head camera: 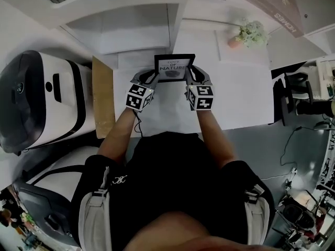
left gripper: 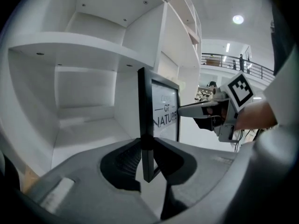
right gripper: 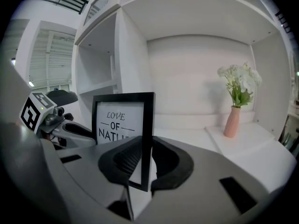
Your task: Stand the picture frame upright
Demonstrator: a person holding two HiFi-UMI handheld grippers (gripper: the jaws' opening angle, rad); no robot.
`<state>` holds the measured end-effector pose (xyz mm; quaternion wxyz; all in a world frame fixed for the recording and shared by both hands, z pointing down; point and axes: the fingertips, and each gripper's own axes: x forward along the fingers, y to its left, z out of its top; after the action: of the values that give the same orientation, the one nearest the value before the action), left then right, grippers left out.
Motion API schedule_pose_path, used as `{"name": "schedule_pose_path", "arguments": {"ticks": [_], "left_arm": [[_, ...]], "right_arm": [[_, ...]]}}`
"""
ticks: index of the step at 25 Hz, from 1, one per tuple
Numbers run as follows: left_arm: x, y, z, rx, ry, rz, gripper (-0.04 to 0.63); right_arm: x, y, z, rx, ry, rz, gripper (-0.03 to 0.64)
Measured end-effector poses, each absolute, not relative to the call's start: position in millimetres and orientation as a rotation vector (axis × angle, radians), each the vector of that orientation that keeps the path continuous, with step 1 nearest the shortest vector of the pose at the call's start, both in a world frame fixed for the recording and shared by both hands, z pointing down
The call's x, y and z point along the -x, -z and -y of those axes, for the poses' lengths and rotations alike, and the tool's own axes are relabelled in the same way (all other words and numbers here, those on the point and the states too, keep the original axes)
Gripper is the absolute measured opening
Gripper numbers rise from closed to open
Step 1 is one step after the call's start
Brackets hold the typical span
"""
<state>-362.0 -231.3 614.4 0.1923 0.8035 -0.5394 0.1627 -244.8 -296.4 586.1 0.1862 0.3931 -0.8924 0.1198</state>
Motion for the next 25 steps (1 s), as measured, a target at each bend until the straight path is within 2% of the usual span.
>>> {"name": "schedule_pose_path", "arguments": {"ticks": [16, 25], "left_arm": [[371, -646, 243, -2.217, -0.454, 1.515, 0.091], [379, -617, 235, -2.185, -0.371, 1.655, 0.118]], "right_arm": [[256, -614, 307, -1.061, -0.260, 2.500, 0.073], [248, -607, 307, -1.083, -0.450, 2.537, 0.097]]}}
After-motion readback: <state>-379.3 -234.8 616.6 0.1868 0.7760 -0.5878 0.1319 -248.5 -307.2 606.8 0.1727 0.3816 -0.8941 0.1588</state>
